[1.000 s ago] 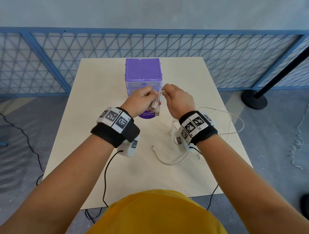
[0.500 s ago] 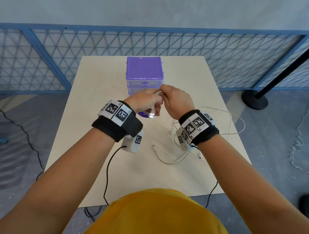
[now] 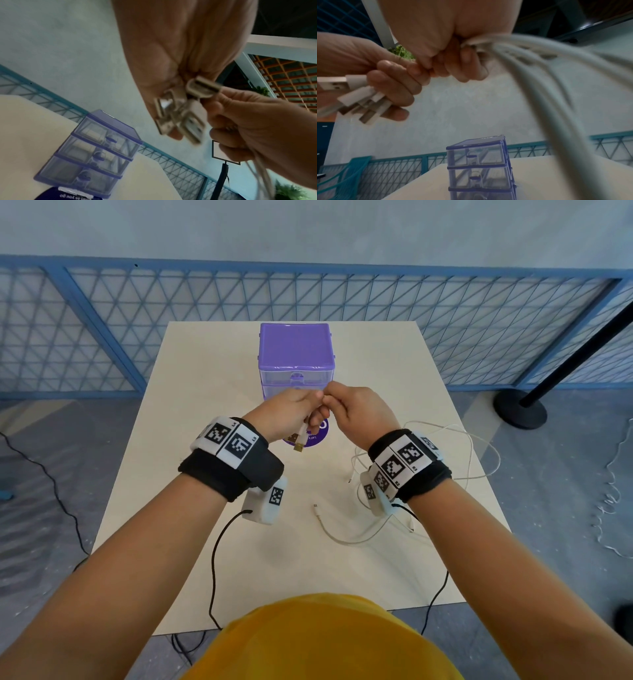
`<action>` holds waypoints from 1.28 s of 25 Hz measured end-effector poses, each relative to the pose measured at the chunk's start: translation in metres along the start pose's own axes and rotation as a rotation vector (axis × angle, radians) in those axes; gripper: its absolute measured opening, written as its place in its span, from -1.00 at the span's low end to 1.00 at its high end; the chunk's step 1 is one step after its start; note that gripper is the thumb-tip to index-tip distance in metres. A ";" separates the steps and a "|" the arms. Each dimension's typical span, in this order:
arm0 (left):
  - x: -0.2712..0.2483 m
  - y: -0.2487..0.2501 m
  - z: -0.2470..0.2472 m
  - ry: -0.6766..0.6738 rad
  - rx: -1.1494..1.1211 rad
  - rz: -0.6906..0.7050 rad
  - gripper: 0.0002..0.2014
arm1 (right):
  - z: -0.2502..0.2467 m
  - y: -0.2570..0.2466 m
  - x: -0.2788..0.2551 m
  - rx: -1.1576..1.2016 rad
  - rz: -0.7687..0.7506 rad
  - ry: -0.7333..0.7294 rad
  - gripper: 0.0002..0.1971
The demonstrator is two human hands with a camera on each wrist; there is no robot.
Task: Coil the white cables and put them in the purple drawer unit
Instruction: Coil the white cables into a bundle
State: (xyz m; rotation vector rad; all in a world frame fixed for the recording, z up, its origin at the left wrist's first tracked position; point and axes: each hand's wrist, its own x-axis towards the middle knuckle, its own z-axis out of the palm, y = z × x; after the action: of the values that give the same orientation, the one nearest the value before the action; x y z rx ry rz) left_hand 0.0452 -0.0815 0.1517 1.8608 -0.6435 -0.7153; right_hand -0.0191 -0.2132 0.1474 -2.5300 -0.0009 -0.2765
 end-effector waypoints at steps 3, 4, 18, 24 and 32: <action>0.003 0.000 0.001 0.144 -0.059 -0.022 -0.61 | -0.002 0.004 0.001 0.099 0.059 0.011 -0.75; 0.003 0.001 0.002 0.188 -0.074 -0.011 -0.61 | -0.002 0.005 0.002 0.129 0.080 0.027 -0.76; -0.001 -0.006 0.027 0.334 -0.344 0.042 -0.53 | 0.015 -0.006 0.001 0.383 0.233 0.223 -0.61; -0.007 -0.005 0.040 0.329 -0.221 0.031 -0.50 | 0.024 -0.013 -0.002 0.340 0.237 0.180 -0.68; 0.000 -0.003 0.049 0.316 -0.820 -0.060 -0.58 | 0.029 -0.015 -0.009 0.087 0.233 0.059 -0.63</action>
State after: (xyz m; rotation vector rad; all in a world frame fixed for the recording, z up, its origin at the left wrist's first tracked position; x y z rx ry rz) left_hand 0.0103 -0.1109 0.1332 1.1855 -0.0527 -0.5820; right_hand -0.0226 -0.1839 0.1308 -2.4070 0.2959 -0.2511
